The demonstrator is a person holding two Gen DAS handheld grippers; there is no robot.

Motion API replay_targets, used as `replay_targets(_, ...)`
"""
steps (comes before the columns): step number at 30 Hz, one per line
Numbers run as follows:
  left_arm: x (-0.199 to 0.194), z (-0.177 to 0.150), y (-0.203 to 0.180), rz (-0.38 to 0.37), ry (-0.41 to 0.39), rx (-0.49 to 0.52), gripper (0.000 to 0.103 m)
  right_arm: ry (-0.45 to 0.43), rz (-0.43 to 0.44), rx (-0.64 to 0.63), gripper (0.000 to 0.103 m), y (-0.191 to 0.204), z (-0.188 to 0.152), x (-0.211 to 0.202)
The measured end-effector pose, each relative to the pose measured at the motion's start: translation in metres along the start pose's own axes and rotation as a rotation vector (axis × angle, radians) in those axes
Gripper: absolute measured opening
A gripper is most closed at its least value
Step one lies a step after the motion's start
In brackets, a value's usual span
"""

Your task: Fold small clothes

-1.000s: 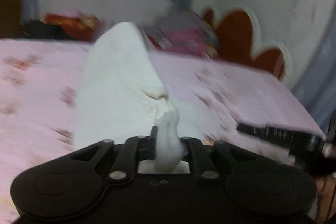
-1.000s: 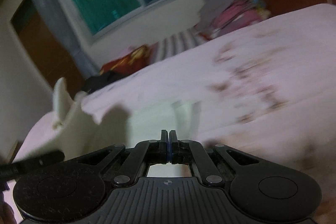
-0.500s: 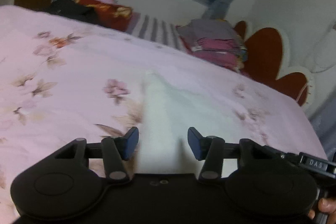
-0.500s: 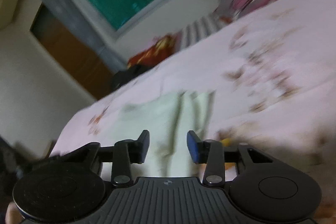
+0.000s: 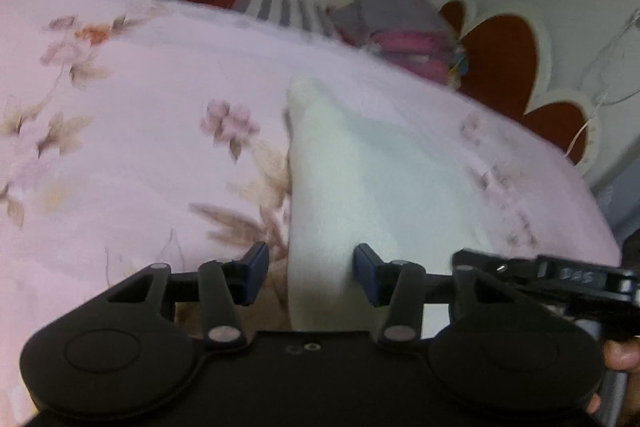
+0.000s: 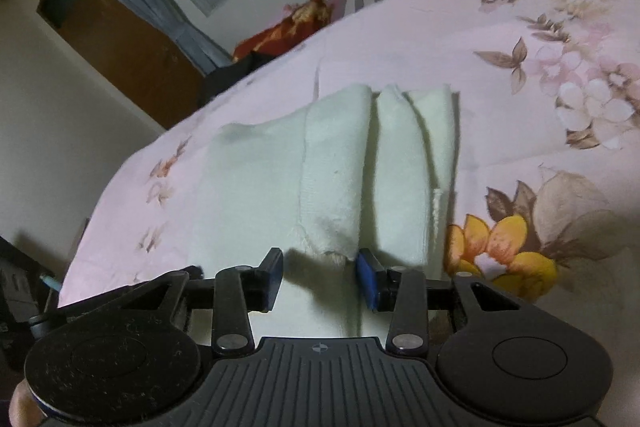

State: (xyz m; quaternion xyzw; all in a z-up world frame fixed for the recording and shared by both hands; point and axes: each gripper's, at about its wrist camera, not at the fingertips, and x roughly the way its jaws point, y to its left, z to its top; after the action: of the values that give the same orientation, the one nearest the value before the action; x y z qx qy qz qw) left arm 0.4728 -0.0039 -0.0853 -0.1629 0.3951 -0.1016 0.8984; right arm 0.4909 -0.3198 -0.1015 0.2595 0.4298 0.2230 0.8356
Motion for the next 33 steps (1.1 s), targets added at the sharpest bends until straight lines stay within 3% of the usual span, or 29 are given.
replay_targets(3, -0.001, 0.011, 0.008, -0.064, -0.046, 0.017, 0.044, -0.003, -0.026, -0.020, 0.040, 0.005, 0.004, 0.003)
replay_targets(5, 0.008, 0.016, 0.011, -0.089, -0.019, 0.041, 0.037, -0.008, -0.043, -0.047, 0.041, 0.009, 0.002, 0.003)
replay_targets(9, 0.032, 0.017, 0.006, -0.068, 0.059, 0.081, 0.040, -0.015, -0.036, -0.041, 0.040, 0.007, -0.002, 0.008)
replay_targets(10, 0.034, 0.018, 0.004, -0.060, 0.069, 0.084, 0.040, -0.015, -0.040, -0.054, 0.033, 0.008, -0.002, 0.008)
replay_targets(11, 0.034, 0.020, 0.000, -0.046, 0.071, 0.098, 0.039, -0.017, -0.044, -0.074, 0.013, 0.010, -0.002, 0.009)
replay_targets(14, 0.023, 0.022, -0.017, -0.051, 0.042, 0.171, 0.027, -0.068, -0.079, -0.188, 0.012, 0.028, -0.006, -0.003)
replay_targets(16, 0.016, 0.020, -0.034, -0.063, 0.029, 0.241, 0.028, -0.139, -0.086, -0.243, 0.011, 0.042, -0.009, -0.029)
replay_targets(18, 0.028, 0.011, -0.052, -0.023, 0.080, 0.342, 0.030, -0.184, -0.100, -0.257, 0.011, 0.045, -0.016, -0.054)
replay_targets(20, 0.042, 0.003, -0.061, -0.005, 0.114, 0.379, 0.029, -0.121, -0.170, -0.227, 0.011, 0.026, -0.025, -0.044)
replay_targets(22, 0.042, 0.002, -0.065, 0.014, 0.110, 0.404, 0.029, -0.072, -0.157, -0.131, 0.011, -0.002, -0.031, -0.032)
replay_targets(28, 0.039, 0.007, -0.059, -0.015, 0.118, 0.381, 0.030, -0.086, -0.132, -0.120, 0.011, -0.005, -0.033, -0.036)
replay_targets(30, 0.024, 0.016, -0.052, -0.059, 0.047, 0.347, 0.037, -0.054, -0.123, -0.103, 0.017, -0.006, -0.025, -0.042)
replay_targets(32, 0.021, 0.027, -0.048, -0.070, -0.007, 0.330, 0.037, -0.136, -0.169, -0.129, 0.028, -0.001, -0.019, -0.068)
replay_targets(33, 0.026, 0.034, -0.048, -0.064, -0.014, 0.325, 0.037, -0.176, -0.185, -0.150, 0.028, 0.004, -0.013, -0.077)
